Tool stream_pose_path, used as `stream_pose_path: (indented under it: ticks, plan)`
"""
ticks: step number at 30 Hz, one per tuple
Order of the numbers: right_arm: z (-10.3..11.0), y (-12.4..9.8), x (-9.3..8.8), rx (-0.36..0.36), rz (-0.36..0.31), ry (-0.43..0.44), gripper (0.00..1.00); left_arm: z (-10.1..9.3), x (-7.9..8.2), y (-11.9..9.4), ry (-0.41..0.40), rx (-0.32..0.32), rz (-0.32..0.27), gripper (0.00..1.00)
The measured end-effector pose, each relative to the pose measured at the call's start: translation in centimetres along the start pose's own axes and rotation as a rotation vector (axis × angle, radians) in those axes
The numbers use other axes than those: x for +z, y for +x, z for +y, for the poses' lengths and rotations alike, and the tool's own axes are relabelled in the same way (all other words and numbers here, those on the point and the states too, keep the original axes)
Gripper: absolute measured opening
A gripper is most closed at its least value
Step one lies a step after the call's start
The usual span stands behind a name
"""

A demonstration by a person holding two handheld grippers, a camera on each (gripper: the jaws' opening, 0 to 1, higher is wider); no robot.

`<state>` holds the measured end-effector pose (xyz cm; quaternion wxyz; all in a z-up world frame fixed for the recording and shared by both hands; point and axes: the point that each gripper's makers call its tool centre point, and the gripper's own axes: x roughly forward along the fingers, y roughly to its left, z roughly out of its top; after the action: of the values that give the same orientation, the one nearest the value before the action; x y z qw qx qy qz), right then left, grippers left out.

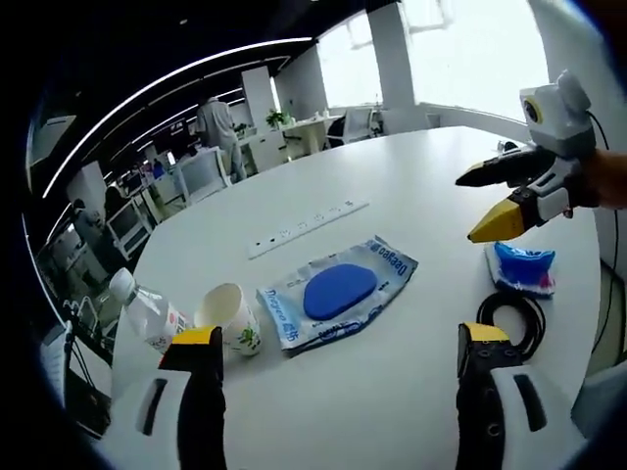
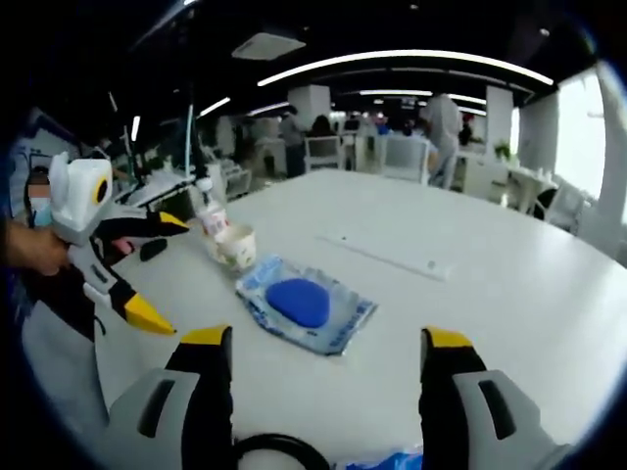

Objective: Arrange the tabletop items into an orderly group along one side of the table until the central work area is clear of visible clutter.

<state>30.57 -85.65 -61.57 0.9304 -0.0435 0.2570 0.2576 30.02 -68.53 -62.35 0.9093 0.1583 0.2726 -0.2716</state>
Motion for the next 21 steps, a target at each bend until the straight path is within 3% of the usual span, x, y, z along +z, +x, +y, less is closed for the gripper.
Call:
stream_pose_path:
  ticks: [21]
  plan:
    - [-1.3, -4.4, 1.0, -0.036, -0.037, 0.016, 0.8, -3.2, 1.4, -1.6, -0.004, -0.053, -0.057, 0.97]
